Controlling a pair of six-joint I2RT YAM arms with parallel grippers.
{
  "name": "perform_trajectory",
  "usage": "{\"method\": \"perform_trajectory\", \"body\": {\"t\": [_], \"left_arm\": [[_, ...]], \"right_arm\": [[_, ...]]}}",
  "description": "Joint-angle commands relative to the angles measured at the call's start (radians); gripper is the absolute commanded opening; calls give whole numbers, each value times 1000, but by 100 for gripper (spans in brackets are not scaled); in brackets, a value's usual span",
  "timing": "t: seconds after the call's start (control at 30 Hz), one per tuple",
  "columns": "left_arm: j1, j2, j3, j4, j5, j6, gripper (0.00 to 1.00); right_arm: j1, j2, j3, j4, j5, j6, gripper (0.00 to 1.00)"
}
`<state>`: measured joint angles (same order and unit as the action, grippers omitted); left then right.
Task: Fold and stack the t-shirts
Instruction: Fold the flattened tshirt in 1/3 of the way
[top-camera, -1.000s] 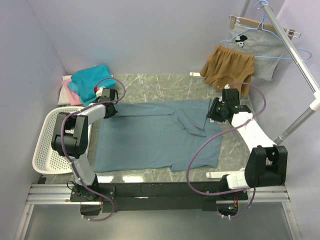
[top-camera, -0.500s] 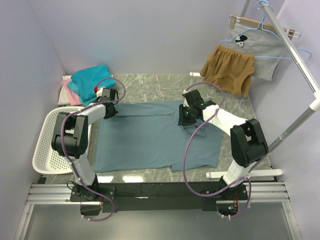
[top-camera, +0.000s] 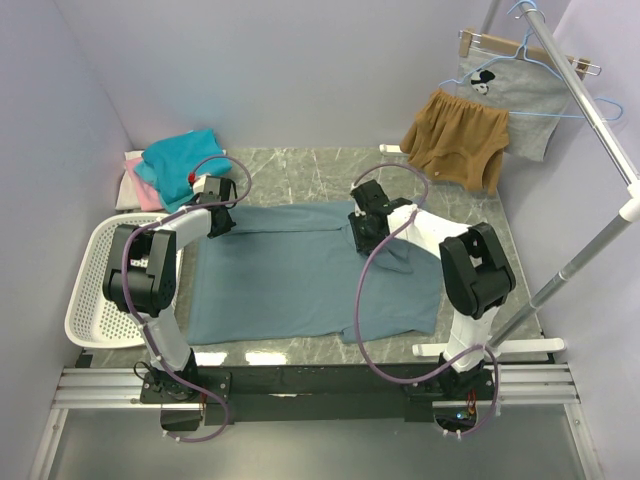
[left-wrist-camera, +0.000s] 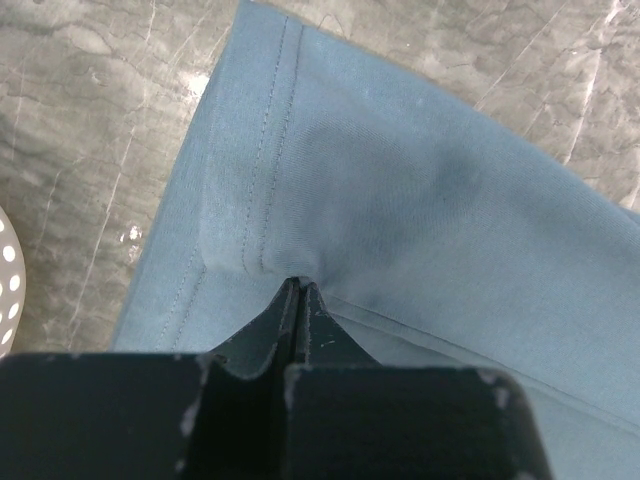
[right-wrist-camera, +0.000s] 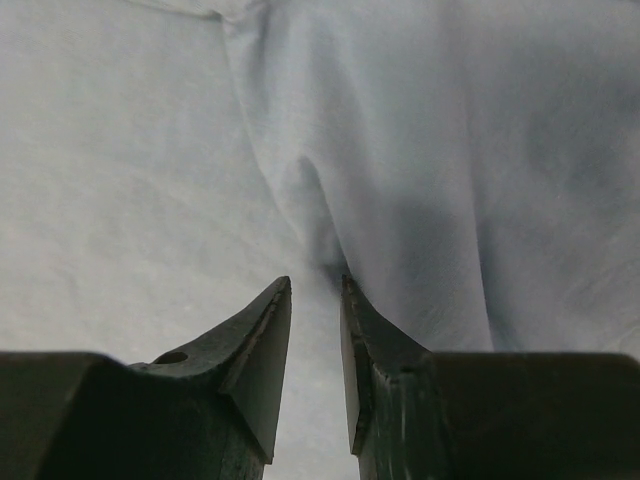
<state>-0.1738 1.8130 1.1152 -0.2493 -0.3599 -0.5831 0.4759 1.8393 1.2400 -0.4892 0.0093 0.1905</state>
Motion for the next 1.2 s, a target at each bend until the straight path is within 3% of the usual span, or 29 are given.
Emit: {"method": "perform_trajectory", "body": {"t": [0.0,0.53,0.57,0.7,0.8,1.17], "left_arm": [[-6,5,34,24,7,19,1],[-6,11,34,21,1,22,1],[-6,11,34,19,1,22,1],[-6,12,35,19,4,22,1],[-6,17,38,18,7,22,1],[-6,16,41,18,1,25,1]], "right_arm": [[12,18,56,-21,47,-33,33],[17,107,104,-64,113,-42,32],[17,106,102,-61,115,-42,30],[17,98,96,-58,116,-42,8],[17,103,102,-66,115,-42,0],[29,-61,95,-103,11,-33,0]]}}
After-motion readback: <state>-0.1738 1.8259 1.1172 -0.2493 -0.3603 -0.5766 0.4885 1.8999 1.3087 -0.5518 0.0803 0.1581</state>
